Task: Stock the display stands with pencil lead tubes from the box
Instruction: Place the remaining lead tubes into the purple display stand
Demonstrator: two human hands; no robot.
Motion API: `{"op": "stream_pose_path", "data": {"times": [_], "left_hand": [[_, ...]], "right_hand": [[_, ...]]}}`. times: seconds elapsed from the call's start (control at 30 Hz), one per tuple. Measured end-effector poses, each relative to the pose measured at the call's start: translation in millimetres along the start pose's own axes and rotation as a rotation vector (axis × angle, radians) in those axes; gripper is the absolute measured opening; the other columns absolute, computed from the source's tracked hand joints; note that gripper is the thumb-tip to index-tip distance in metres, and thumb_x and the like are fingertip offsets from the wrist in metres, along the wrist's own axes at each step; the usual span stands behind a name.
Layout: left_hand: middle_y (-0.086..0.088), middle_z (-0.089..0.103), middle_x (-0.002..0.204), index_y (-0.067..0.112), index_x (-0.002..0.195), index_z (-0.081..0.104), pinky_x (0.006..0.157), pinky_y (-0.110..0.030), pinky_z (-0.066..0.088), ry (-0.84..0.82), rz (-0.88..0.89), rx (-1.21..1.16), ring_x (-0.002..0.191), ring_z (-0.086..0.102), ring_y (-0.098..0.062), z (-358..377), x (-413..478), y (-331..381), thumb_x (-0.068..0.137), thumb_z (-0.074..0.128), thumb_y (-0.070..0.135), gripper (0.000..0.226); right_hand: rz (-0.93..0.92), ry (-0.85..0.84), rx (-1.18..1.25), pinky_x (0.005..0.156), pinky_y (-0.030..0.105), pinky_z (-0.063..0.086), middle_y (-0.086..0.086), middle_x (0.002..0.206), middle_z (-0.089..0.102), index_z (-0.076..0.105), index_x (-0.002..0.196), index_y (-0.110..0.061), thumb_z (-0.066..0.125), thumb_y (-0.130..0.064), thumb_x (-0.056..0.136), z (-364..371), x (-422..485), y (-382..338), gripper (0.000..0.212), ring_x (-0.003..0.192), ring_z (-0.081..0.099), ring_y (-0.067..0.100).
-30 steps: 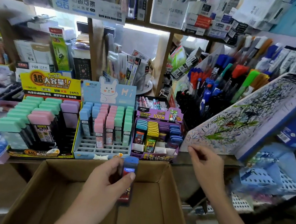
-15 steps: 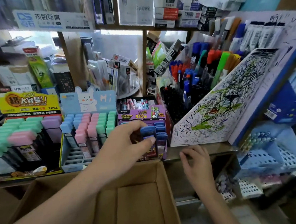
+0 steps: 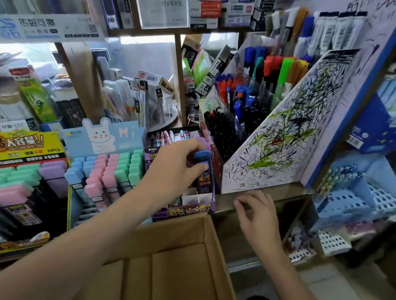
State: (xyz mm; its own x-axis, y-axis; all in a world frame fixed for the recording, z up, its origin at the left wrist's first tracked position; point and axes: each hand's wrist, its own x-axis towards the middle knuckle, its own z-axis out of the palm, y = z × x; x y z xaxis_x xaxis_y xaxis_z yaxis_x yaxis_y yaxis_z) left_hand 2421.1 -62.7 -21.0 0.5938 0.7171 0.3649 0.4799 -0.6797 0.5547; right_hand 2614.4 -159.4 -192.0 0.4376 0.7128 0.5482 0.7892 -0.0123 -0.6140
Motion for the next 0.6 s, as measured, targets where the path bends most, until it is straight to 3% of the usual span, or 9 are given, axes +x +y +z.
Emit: {"op": "stream_pose_path", "data": {"times": [0.2,0.4,0.6], "left_hand": [[0.014,0.052,0.091,0.021,0.102,0.067,0.082,-0.032,0.047,0.072,0.126,0.193,0.090,0.051,-0.014,7.4,1.6,-3.8,0.084,0.080,0.024,0.022],[0.002,0.065,0.099,0.015,0.098,0.067,0.087,-0.032,0.044,0.116,0.194,0.289,0.095,0.056,-0.021,11.4,2.2,-2.1,0.081,0.083,0.025,0.025],[0.004,0.061,0.101,0.021,0.102,0.062,0.087,-0.032,0.043,0.060,0.171,0.373,0.097,0.054,-0.021,18.6,2.2,-8.4,0.080,0.083,0.033,0.032]], "right_hand": [[0.008,0.010,-0.008,0.078,0.043,0.055,-0.007,0.097,0.063,0.078,0.097,-0.013,0.075,-0.015,0.090,1.0,-0.1,0.9,0.008,0.096,0.048,0.010],[0.005,0.013,-0.011,0.077,0.036,0.052,-0.006,0.097,0.064,0.078,0.095,-0.012,0.075,-0.015,0.090,0.4,-0.7,0.1,0.007,0.095,0.047,0.009],[0.005,0.005,-0.031,0.078,0.021,0.038,-0.006,0.095,0.065,0.079,0.092,-0.012,0.076,-0.014,0.090,-0.5,-0.6,0.0,0.004,0.093,0.051,0.014]]}}
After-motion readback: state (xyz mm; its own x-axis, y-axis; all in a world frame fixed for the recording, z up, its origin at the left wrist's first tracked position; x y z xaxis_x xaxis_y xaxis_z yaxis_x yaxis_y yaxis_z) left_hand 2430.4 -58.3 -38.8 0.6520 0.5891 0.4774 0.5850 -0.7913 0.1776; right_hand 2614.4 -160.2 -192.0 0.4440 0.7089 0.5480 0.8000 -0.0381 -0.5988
